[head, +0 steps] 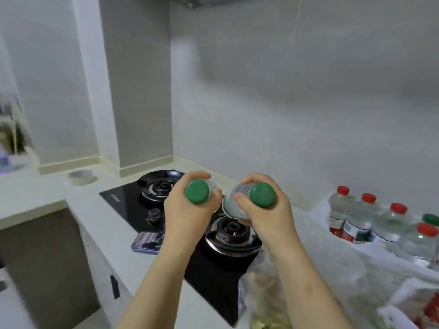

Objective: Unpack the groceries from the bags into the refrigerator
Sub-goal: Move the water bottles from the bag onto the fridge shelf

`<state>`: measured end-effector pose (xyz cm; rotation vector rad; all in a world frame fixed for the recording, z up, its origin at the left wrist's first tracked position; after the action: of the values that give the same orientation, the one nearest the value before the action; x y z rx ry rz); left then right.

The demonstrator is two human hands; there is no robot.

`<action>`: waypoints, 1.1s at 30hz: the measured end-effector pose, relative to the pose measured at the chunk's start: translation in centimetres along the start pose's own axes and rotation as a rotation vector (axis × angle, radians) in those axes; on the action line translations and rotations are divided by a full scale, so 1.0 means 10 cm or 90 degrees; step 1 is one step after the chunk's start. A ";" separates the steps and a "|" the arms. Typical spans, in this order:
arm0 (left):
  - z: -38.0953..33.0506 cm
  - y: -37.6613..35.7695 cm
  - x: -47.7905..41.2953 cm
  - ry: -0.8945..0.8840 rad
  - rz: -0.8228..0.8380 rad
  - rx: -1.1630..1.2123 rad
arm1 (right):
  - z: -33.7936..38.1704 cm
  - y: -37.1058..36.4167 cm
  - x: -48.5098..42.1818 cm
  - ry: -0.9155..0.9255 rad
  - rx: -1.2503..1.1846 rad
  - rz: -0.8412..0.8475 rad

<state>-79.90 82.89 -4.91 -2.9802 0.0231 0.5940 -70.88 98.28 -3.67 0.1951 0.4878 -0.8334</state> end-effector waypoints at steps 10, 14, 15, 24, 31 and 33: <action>0.02 2.00 0.08 0.004 -0.147 -0.153 | 0.15 -1.64 1.09 -0.082 -0.088 0.224; 0.03 2.82 0.22 0.025 -0.223 -0.208 | 0.23 -2.26 1.61 -0.116 -0.094 0.319; 0.02 3.02 0.26 0.027 -0.246 -0.225 | 0.25 -2.41 1.75 -0.124 -0.101 0.342; -0.02 4.51 0.83 0.097 -0.450 -0.332 | 0.45 -3.59 2.93 -0.166 -0.136 0.599; -0.16 5.25 1.56 0.146 -0.674 -0.384 | 0.75 -4.13 3.82 -0.173 -0.187 0.828; -0.22 5.37 1.80 0.152 -0.739 -0.392 | 0.83 -4.19 4.07 -0.180 -0.203 0.892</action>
<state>-64.27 29.34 -14.98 -2.7872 -1.9675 0.0679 -76.26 40.69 -15.30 0.0804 0.1187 0.5841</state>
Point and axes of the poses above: each hand's wrist, its own x-axis away from the middle knuckle, its own y-axis out of the back of the hand, z = x × y, the point moved 10 cm from there along -x, towards the middle knuckle, and after that the axes turned 8 degrees about -z, right-handed, at the moved point
